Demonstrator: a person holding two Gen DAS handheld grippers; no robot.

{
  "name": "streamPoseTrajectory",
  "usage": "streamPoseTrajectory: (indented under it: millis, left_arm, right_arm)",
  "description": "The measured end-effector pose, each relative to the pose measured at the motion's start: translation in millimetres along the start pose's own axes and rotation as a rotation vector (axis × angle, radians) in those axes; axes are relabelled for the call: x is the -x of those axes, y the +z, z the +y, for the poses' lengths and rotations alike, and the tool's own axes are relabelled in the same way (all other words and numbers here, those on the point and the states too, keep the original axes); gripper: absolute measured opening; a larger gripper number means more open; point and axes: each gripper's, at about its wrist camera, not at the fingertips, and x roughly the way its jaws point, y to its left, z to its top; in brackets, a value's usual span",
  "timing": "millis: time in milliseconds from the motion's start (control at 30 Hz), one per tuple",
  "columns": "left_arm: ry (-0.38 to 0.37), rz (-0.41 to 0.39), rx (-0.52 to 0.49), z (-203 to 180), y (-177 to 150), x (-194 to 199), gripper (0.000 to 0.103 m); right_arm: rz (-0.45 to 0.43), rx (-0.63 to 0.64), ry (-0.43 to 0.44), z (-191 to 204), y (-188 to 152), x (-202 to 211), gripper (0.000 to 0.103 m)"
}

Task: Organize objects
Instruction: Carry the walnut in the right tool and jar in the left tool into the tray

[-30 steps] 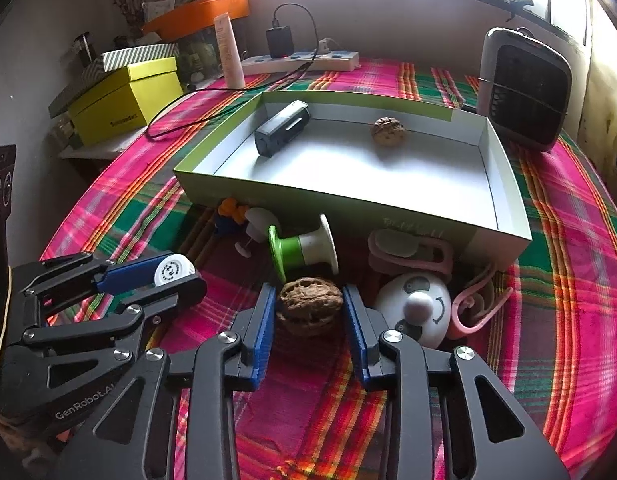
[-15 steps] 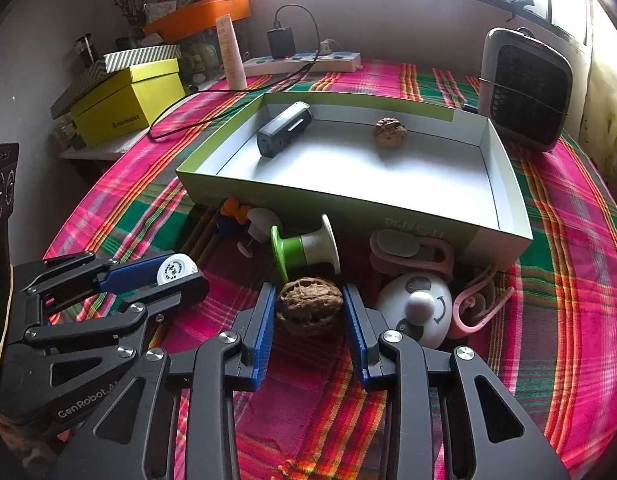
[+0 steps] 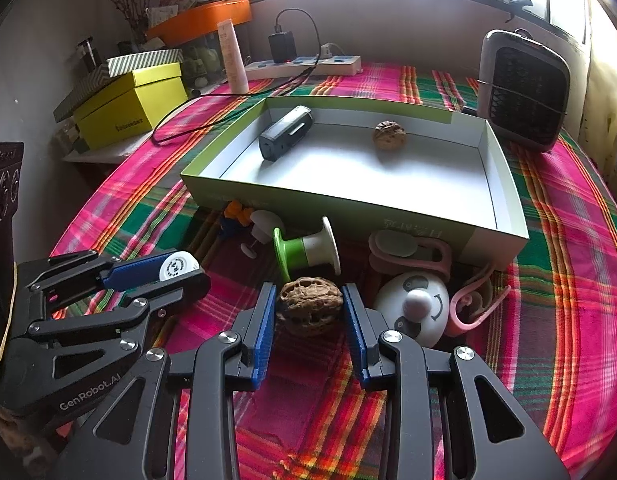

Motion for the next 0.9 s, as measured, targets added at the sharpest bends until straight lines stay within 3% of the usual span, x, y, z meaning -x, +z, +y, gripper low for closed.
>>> streamPoseTrajectory:
  millis: [900]
  left_arm:
    - [0.000,-0.060,-0.032,-12,33,10,0.026]
  right_arm:
    - [-0.076,-0.012,-0.008,-13,18,23,0.034]
